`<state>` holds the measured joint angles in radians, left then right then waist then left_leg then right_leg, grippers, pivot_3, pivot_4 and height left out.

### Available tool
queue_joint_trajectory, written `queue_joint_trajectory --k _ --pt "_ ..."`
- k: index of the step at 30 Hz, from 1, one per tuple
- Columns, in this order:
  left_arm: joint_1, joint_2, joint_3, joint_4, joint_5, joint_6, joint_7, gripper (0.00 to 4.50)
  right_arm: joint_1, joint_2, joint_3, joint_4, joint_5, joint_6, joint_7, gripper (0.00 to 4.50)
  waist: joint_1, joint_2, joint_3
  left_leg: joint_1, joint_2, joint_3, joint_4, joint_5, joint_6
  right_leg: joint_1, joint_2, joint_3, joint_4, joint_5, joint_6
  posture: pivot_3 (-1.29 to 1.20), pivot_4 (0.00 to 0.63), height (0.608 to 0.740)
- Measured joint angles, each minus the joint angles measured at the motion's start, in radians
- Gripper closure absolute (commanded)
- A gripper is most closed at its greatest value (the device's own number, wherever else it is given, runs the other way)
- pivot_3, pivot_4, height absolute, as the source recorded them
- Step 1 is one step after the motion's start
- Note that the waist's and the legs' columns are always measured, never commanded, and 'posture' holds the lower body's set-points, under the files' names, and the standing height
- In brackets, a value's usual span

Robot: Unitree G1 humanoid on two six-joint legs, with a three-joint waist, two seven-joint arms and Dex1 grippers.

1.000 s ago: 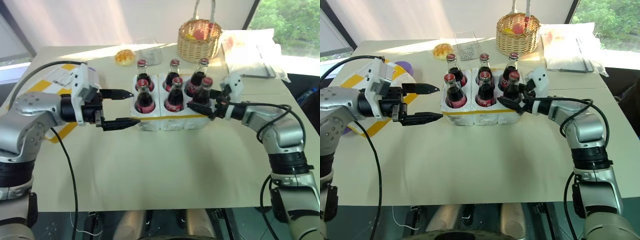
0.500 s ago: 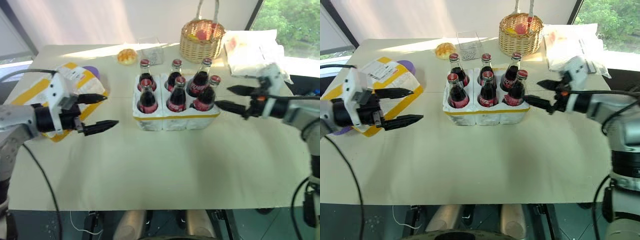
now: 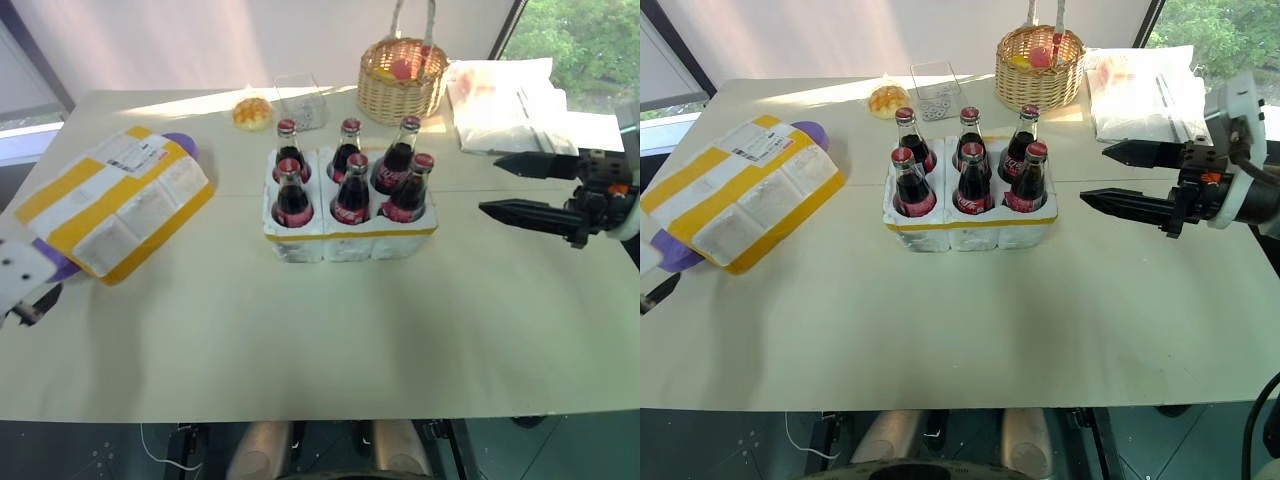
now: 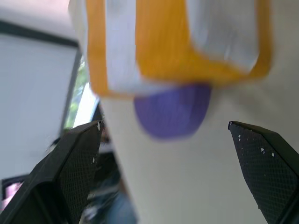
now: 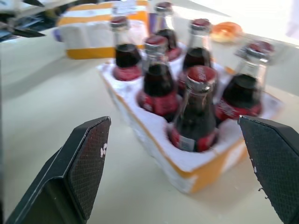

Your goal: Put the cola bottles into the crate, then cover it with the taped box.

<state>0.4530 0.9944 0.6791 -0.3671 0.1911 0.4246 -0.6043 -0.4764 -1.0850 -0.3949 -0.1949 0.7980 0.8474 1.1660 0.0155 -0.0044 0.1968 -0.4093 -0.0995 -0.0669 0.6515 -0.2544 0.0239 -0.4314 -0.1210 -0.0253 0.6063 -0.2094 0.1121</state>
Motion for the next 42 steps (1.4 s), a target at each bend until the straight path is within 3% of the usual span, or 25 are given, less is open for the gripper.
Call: queue_joint_trajectory --k 3,11,21,24,27,35,42 --pt "-0.014 -0.018 -0.033 0.069 0.052 -0.039 0.049 0.0 -0.002 -0.002 0.021 0.0 0.002 -0.017 0.023 0.01 0.001 0.0 0.0 0.0 0.0 0.0 0.0 0.0 0.0 0.001 0.0 0.0 -0.002 0.0 0.0 0.0 0.15 0.74" --pt "-0.241 -0.014 -0.28 0.426 0.129 -0.245 0.173 0.0 -0.043 -0.055 0.03 -0.037 0.046 -0.016 0.082 0.01 -0.003 0.0 0.0 -0.001 0.002 0.002 -0.003 0.0 0.0 -0.003 0.001 -0.001 -0.003 0.002 0.003 0.0 0.15 0.74" --pt "-0.443 0.005 -0.437 0.739 0.192 -0.476 0.316 0.0 -0.033 -0.079 -0.019 -0.096 0.11 0.026 0.054 0.01 0.001 0.0 -0.001 -0.002 0.003 0.005 -0.002 0.0 0.0 -0.005 0.0 0.0 -0.001 0.004 0.002 0.0 0.15 0.74" --pt "-0.482 0.005 -0.469 0.793 0.198 -0.504 0.344 0.85 -0.017 -0.093 -0.028 -0.101 0.121 0.042 0.047 0.0 0.001 0.0 -0.001 -0.001 0.003 0.006 -0.001 0.0 0.0 -0.006 0.0 0.0 0.002 0.004 0.002 0.0 0.15 0.74" --pt "-0.523 0.005 -0.489 0.832 0.205 -0.523 0.374 2.36 -0.008 -0.113 -0.044 -0.101 0.135 0.065 0.043 0.0 0.001 0.001 -0.001 -0.001 0.003 0.006 -0.001 0.0 0.0 -0.006 0.0 0.0 0.004 0.004 0.002 0.0 0.15 0.74" --pt "-0.59 0.009 -0.511 0.862 0.223 -0.528 0.458 2.36 0.042 -0.127 -0.073 -0.119 0.129 0.057 0.045 0.0 -0.001 0.0 -0.002 -0.001 0.003 0.007 -0.001 0.001 -0.001 -0.007 0.0 0.0 0.005 0.004 0.002 0.0 0.15 0.74" --pt "-0.717 0.061 -0.464 0.745 0.183 -0.503 0.441 2.36 0.034 -0.153 -0.079 -0.082 0.126 0.061 0.036 0.0 0.004 -0.001 -0.002 -0.002 0.003 0.007 0.0 0.0 -0.001 -0.007 0.0 0.0 0.005 0.004 0.002 0.0 0.15 0.74"
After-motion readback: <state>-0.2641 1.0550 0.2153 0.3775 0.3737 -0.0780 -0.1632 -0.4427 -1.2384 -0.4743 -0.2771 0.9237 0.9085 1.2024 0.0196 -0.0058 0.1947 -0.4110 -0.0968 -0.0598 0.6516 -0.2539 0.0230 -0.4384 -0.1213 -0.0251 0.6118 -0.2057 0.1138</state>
